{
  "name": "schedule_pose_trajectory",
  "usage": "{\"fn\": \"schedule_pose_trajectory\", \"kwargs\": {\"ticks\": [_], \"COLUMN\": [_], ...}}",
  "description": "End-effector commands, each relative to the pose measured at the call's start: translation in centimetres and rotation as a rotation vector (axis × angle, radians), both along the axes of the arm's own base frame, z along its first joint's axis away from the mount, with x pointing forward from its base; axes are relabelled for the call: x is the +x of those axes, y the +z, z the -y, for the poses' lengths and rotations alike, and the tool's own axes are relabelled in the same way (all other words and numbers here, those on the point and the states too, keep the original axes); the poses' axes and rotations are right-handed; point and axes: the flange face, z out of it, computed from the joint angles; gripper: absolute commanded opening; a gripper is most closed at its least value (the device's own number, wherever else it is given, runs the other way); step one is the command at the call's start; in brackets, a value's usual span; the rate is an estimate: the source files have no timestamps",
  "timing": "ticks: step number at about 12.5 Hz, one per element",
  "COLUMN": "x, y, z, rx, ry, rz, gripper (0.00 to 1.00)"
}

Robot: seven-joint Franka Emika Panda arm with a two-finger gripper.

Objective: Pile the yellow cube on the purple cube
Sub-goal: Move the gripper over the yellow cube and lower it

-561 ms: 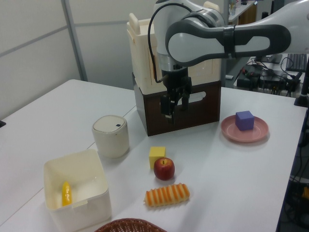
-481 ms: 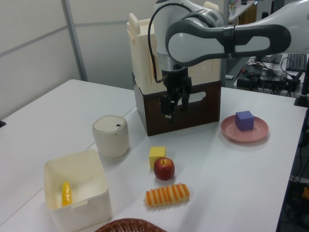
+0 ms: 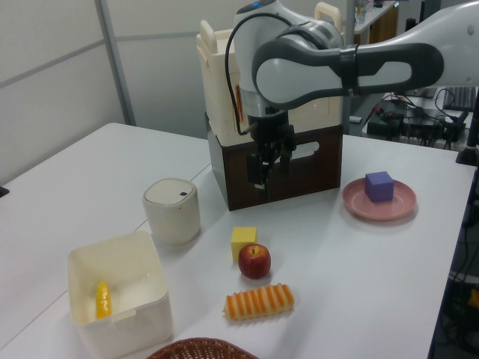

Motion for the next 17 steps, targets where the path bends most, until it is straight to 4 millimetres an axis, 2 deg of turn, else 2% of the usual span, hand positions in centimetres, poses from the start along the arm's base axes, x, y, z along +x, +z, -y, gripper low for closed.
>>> {"fn": "schedule_pose_trajectory", "kwargs": {"ticks": [1, 6, 9, 10, 13, 17], "x": [1.1, 2.8, 4.8, 5.6, 7.3, 9.0], "y": [-0.7, -3.5, -6.6, -8.4, -11.8, -15.8], "z": [-0.5, -0.1, 1.6, 2.3, 4.0, 4.0], "rx": [0.017, 0.016, 0.014, 0.014, 0.010, 0.009], "ry": [0.036, 0.159, 0.243, 0.284, 0.302, 0.294], "rz": [0.035, 0.030, 0.040, 0.033, 0.044, 0.062], "gripper": [1.00, 1.00, 1.00, 1.00, 1.00, 1.00]}}
